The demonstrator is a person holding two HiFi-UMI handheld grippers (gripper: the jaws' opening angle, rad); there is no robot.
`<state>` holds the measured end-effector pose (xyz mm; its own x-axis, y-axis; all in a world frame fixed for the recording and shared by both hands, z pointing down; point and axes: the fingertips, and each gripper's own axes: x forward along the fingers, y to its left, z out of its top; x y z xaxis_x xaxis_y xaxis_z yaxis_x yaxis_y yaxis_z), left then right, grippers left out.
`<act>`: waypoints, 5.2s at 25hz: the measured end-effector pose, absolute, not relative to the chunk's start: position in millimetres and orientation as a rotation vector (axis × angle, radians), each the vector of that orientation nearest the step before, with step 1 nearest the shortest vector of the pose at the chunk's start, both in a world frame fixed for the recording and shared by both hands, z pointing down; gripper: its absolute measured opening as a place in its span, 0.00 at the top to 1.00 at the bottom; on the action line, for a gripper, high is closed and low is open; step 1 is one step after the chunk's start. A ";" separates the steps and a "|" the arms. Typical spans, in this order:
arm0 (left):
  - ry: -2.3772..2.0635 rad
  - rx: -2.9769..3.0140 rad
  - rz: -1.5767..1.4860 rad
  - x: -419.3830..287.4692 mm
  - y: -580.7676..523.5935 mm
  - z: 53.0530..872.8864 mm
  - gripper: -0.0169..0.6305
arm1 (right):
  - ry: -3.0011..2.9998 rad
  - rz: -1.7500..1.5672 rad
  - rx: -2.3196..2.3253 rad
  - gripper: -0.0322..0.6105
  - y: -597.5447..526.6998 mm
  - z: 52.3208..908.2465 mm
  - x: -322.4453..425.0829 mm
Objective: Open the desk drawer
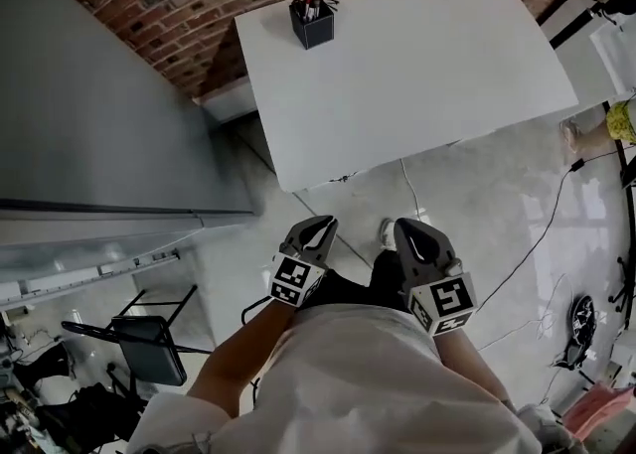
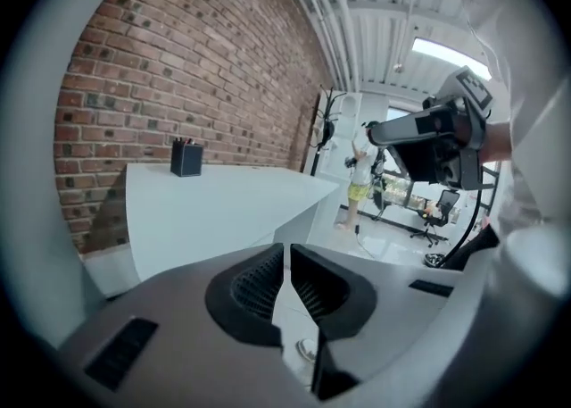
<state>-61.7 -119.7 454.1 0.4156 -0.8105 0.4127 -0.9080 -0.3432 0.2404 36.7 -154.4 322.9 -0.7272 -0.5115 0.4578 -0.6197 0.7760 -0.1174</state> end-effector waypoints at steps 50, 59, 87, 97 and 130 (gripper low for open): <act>-1.609 0.920 -0.585 -106.2 -241.1 910.0 0.77 | -2.643 0.160 0.512 0.93 -227.2 609.4 83.8; -1.489 0.885 -0.742 -103.7 -243.3 929.5 0.88 | -2.623 0.165 0.467 0.93 -221.9 612.7 76.3; -1.498 2.003 1.038 -62.0 -251.8 880.2 0.96 | -2.624 0.212 0.397 0.93 -218.8 620.4 73.4; -1.068 2.110 1.853 -66.7 -246.2 911.7 0.87 | -2.633 0.257 0.506 0.93 -221.4 618.3 80.8; -1.268 2.126 1.732 -25.1 -224.4 914.0 0.95 | -2.632 0.341 0.513 0.93 -222.0 629.4 93.1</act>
